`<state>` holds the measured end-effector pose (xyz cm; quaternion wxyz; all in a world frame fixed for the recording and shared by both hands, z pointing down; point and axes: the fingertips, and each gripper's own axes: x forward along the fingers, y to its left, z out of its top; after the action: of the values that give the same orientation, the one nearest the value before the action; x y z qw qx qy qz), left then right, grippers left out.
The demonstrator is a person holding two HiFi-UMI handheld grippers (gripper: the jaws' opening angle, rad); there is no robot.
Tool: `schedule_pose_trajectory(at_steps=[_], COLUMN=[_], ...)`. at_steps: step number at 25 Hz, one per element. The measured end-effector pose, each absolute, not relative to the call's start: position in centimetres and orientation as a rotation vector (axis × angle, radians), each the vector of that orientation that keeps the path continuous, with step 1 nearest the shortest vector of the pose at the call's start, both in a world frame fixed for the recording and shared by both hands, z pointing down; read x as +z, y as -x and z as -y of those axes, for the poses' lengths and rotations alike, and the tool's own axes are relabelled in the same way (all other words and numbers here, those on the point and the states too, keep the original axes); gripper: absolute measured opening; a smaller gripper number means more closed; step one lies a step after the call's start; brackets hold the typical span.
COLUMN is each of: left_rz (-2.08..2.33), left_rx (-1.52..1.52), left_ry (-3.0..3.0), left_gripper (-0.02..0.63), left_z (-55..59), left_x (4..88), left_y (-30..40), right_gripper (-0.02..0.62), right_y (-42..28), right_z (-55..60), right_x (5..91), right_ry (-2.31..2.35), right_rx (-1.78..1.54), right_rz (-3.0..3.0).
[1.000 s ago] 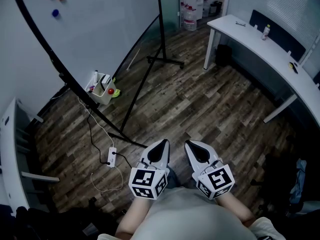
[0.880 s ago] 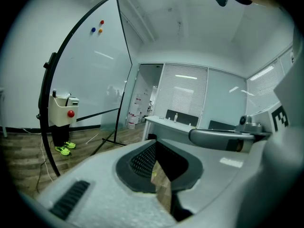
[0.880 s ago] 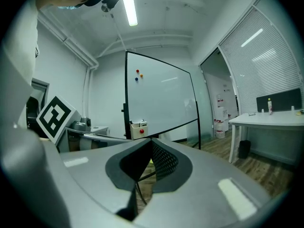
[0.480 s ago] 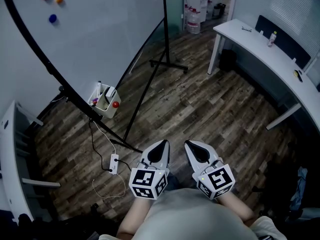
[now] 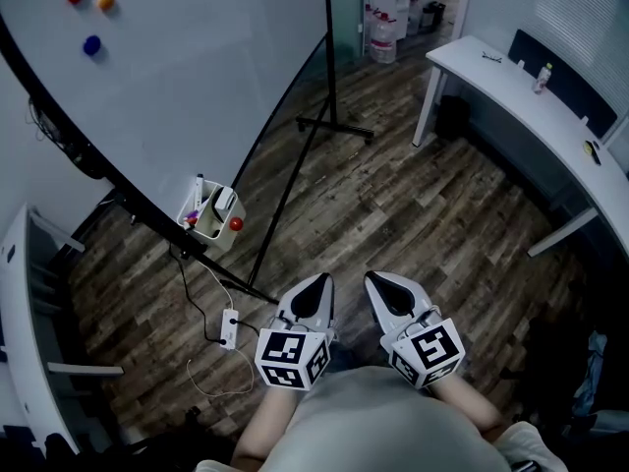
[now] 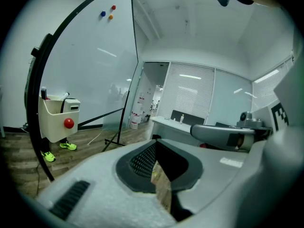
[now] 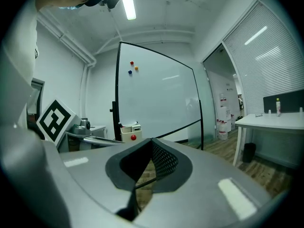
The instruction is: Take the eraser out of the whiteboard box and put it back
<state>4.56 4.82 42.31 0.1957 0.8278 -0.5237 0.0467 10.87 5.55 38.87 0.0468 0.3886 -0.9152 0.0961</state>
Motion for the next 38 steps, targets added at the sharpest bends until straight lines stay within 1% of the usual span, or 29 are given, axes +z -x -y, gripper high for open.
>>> schedule_pose_trajectory(at_steps=[18,38], left_rz=[1.476,1.578], left_rx=[0.168,0.176], left_ry=[-2.317,-2.254], left_gripper=[0.006,0.006], left_z=[1.8,4.2], left_x=[43.1,43.5], left_y=[1.7,8.7], right_gripper=[0.005,0.005], right_y=[-5.4,2.2], right_z=[1.5,5.1], right_x=[38.7,38.4], right_ry=[-1.201,-1.034], right_rx=[0.272,0.237], right_rz=[2.793,2.877])
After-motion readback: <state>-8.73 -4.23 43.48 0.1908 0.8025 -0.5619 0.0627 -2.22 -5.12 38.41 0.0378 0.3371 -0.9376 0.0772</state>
